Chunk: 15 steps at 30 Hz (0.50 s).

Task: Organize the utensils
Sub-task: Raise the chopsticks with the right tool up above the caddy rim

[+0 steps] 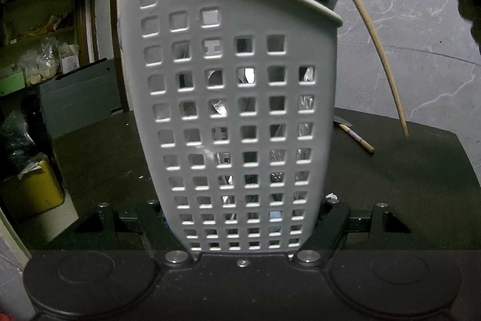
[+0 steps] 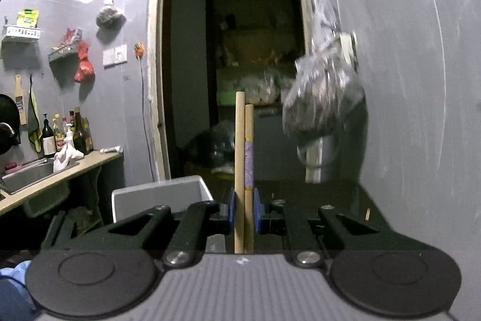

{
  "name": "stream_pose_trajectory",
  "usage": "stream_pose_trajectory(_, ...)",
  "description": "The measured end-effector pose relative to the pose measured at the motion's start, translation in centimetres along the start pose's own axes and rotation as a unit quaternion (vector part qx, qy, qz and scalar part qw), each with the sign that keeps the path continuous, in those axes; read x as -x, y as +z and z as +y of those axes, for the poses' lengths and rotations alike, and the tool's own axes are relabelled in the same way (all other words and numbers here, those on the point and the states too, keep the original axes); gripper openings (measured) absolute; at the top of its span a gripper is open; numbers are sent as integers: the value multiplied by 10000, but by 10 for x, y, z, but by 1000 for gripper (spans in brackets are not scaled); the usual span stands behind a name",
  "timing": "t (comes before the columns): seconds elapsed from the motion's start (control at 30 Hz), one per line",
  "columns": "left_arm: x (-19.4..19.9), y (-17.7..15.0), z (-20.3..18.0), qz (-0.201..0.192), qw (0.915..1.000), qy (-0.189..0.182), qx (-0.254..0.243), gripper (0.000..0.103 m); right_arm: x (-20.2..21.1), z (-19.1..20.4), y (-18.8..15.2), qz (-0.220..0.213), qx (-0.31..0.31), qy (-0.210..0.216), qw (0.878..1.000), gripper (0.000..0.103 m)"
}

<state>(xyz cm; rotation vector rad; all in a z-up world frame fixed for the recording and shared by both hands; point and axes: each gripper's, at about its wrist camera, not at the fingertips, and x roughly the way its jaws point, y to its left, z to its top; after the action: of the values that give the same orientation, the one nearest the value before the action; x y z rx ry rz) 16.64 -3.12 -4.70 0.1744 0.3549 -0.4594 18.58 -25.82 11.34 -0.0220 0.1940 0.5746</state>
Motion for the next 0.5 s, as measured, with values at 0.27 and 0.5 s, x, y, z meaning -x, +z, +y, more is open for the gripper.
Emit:
stream_pose_trajectory(0.27, 0, 1, 0, 8, 10000, 11, 9, 76, 7, 20, 35, -639, 445, 140, 9969, 14)
stream_pose_trajectory(0.5, 1, 1, 0, 9, 10000, 12, 9, 76, 4, 34, 56, -983, 641, 342, 9925, 14)
